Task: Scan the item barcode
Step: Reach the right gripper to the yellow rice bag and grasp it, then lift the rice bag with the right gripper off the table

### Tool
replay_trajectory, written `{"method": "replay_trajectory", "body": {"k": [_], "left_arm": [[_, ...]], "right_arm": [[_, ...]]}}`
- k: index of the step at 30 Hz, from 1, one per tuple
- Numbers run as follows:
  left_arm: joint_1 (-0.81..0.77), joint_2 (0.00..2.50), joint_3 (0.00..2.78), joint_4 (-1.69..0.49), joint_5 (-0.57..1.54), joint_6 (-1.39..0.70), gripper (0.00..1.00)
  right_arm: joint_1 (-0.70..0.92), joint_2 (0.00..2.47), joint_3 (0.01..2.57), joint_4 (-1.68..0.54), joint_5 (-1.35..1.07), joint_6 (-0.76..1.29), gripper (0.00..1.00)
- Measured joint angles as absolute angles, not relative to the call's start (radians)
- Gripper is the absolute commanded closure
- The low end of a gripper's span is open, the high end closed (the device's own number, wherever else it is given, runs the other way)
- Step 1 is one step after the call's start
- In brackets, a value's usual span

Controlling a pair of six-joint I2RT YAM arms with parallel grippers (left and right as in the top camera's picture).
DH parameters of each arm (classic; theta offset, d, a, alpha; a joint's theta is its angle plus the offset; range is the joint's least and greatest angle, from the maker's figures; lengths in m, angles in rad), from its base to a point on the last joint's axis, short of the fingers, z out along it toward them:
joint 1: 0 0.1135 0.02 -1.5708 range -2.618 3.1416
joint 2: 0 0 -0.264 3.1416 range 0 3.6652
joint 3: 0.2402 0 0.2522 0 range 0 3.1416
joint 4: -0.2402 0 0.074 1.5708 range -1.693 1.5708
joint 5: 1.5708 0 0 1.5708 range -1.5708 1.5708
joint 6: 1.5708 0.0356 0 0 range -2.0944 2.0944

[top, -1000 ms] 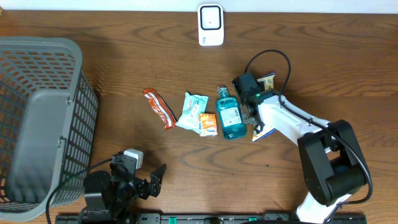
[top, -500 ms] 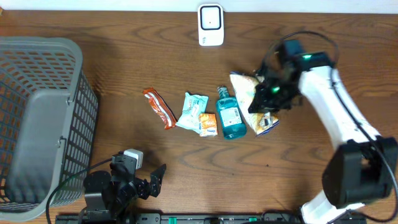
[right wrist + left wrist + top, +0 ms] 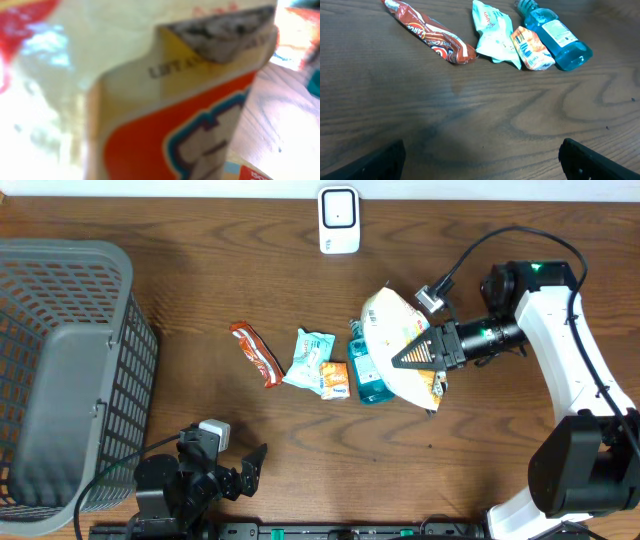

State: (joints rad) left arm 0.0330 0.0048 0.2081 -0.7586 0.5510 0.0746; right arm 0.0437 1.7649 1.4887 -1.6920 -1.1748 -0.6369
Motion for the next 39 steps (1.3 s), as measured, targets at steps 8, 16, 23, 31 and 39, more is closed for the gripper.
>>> {"method": "replay_trajectory", "body": {"k": [8,16,23,31,39], "left_arm": [[0.033,0.005,0.208,-0.759,0.551,0.075,0.02],[0.033,0.005,0.208,-0.759,0.551,0.075,0.02],[0.033,0.005,0.208,-0.759,0.551,0.075,0.02],[0.033,0.005,0.208,-0.759,0.551,0.075,0.02],[0.033,0.005,0.208,-0.759,0.551,0.075,0.02]], "right_arm": [[0.166,1.765,1.489,-1.699,-1.277,-1.118,0.99],[0.256,1.765,1.489,-1.702,-1.327,-1.205,0.99],[0.268,1.765,1.489,-1.702,-1.311,-1.151,0.99],[0.268,1.765,1.489,-1.702,-1.274,-1.089,0.99],[0.268,1.765,1.489,-1.702,-1.256,-1.077,0.99]]}}
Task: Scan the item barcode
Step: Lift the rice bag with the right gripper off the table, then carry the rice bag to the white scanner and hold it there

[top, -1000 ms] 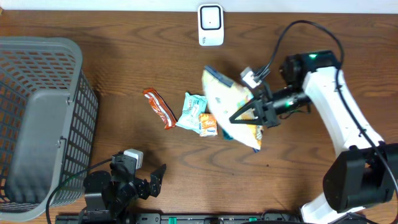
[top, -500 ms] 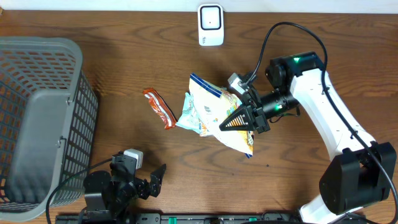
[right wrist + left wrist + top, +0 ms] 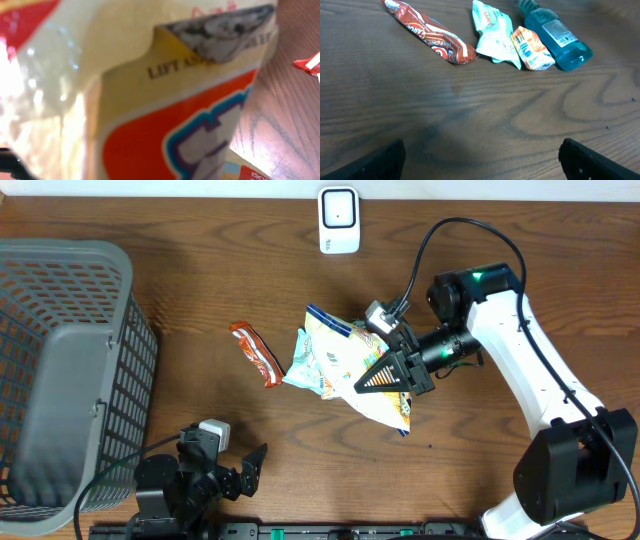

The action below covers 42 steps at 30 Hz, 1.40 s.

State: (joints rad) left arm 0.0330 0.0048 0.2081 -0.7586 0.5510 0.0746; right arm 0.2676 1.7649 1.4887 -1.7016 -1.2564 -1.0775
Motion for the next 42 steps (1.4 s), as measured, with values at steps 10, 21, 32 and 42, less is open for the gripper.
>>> {"method": "replay_trajectory", "body": {"k": [10,21,32,42], "left_arm": [[0.033,0.005,0.208,-0.759,0.551,0.075,0.02],[0.033,0.005,0.208,-0.759,0.551,0.075,0.02],[0.033,0.005,0.208,-0.759,0.551,0.075,0.02],[0.033,0.005,0.208,-0.759,0.551,0.075,0.02]], "right_arm": [[0.268,1.765,1.489,-1.625,-1.171,-1.076,0.99],[0.273,1.765,1.481,-1.039,-0.842,-0.889,0.99],[0.293,1.781,1.478,-0.477,-0.113,-0.382,0.99],[0.296,2.022,1.486,-0.154,0.065,-0.332,0.99]]}}
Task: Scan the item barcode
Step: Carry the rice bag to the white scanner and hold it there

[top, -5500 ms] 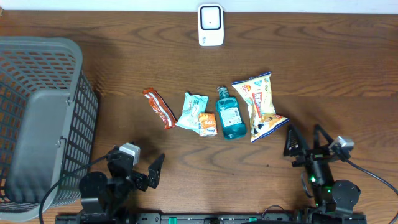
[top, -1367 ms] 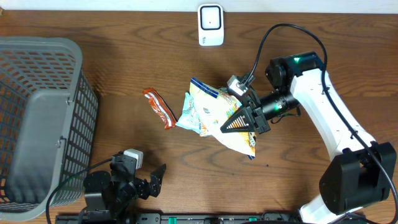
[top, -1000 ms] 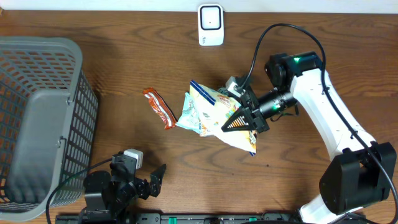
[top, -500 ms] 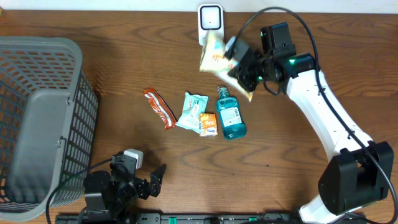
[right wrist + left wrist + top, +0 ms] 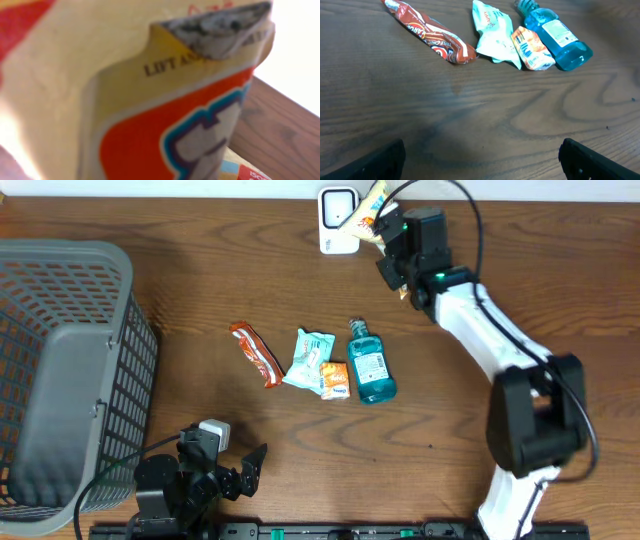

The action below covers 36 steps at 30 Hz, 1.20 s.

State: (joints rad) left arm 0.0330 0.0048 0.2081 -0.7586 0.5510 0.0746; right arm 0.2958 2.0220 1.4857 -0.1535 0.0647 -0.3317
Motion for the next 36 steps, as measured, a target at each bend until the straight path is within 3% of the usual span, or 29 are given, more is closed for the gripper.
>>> {"method": "replay_trajectory", "body": {"k": [13,22,36], "left_arm": [[0.033,0.005,0.208,-0.759,0.551,0.075,0.02],[0.033,0.005,0.208,-0.759,0.551,0.075,0.02],[0.033,0.005,0.208,-0.759,0.551,0.075,0.02]], "right_arm": [[0.331,2.376,1.91,-0.2,0.144,-0.324,0.99],[0.332,2.43,2.027,-0.324,0.189,-0.339,0.99],[0.332,2.431,2.036,-0.219,0.333,-0.727,0.99]]}}
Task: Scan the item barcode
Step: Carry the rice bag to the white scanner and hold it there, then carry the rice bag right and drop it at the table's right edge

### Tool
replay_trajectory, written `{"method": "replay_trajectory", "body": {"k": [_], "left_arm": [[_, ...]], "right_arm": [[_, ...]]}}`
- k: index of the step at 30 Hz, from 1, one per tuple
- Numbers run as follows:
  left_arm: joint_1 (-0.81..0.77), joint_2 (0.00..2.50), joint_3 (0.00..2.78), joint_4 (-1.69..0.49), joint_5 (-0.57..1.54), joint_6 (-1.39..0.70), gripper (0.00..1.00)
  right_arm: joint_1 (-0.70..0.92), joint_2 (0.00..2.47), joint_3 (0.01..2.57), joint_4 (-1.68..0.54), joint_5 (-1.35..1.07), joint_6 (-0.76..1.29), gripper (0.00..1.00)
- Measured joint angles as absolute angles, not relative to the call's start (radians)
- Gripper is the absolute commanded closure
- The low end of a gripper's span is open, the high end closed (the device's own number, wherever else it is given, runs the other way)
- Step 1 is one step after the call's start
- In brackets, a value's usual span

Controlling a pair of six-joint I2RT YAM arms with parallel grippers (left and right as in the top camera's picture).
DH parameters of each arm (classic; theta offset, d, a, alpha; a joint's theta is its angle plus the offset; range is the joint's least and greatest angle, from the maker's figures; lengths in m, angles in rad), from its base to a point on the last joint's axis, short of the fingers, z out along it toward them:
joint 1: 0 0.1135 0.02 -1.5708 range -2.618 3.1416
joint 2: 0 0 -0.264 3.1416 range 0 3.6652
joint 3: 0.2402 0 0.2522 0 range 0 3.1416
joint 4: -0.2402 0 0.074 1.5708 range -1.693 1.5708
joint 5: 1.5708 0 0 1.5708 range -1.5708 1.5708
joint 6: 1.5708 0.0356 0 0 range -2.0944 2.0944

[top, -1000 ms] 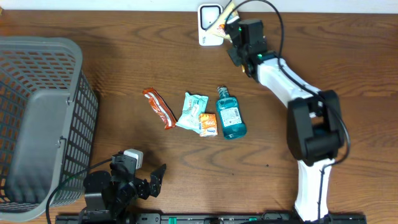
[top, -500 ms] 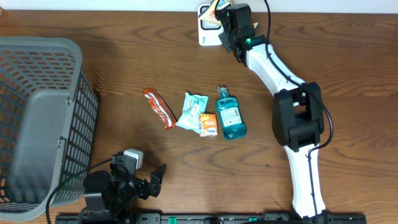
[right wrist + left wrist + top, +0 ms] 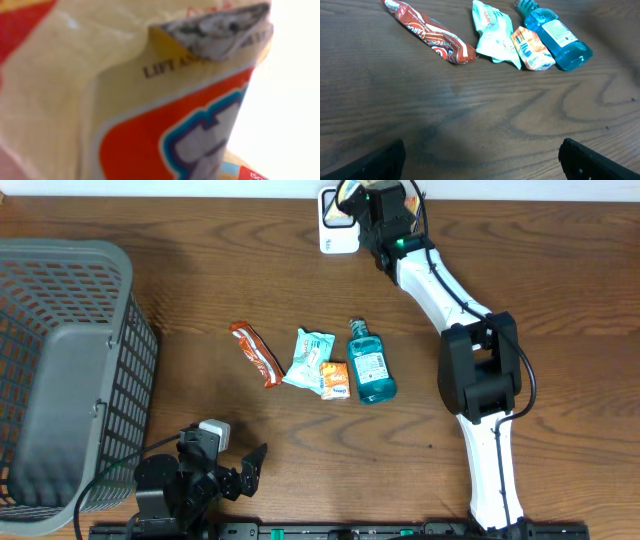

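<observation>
My right gripper (image 3: 368, 202) reaches to the table's far edge and is shut on a yellow and orange snack bag (image 3: 125, 100). The bag fills the right wrist view and hides the fingers. In the overhead view only a yellow corner of the bag (image 3: 347, 192) shows, right over the white scanner (image 3: 337, 236). The left gripper (image 3: 480, 167) rests open low over the near edge of the table, holding nothing.
In a row mid-table lie a red-brown snack wrapper (image 3: 256, 353), a mint packet (image 3: 309, 355), a small orange packet (image 3: 335, 380) and a blue bottle (image 3: 370, 372). A grey wire basket (image 3: 60, 380) stands at the left.
The right gripper has moved a little further left with the bag, from just right of the scanner to over its top. The left arm and the items mid-table have not moved.
The right gripper held the snack bag over the blue bottle at mid-table. Then it held it further left, above the packets. Then bag and gripper were at the far edge beside the scanner, and now they are over it. The left gripper stayed open and still.
</observation>
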State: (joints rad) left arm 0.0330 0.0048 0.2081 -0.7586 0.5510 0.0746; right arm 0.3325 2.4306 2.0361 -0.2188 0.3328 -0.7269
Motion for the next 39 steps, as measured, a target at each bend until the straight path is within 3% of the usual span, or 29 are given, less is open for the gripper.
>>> {"method": "replay_trajectory", "body": {"k": [10,19,27,33,39], "left_arm": [[0.033,0.005,0.208,-0.759,0.551,0.075,0.02],[0.033,0.005,0.208,-0.759,0.551,0.075,0.02],[0.033,0.005,0.208,-0.759,0.551,0.075,0.02],[0.033,0.005,0.208,-0.759,0.551,0.075,0.02],[0.033,0.005,0.208,-0.759,0.551,0.075,0.02]], "right_arm": [[0.332,2.442,2.043,-0.081,0.39,-0.933,0.99],[0.332,2.453,2.046,-0.073,0.725,-0.815,0.99],[0.24,2.453,2.053,-0.417,1.016,-0.506,0.99],[0.065,2.453,2.054,-0.661,1.027,-0.144,0.99],[-0.106,2.453,2.054,-0.712,1.023,0.088,0.99]]}}
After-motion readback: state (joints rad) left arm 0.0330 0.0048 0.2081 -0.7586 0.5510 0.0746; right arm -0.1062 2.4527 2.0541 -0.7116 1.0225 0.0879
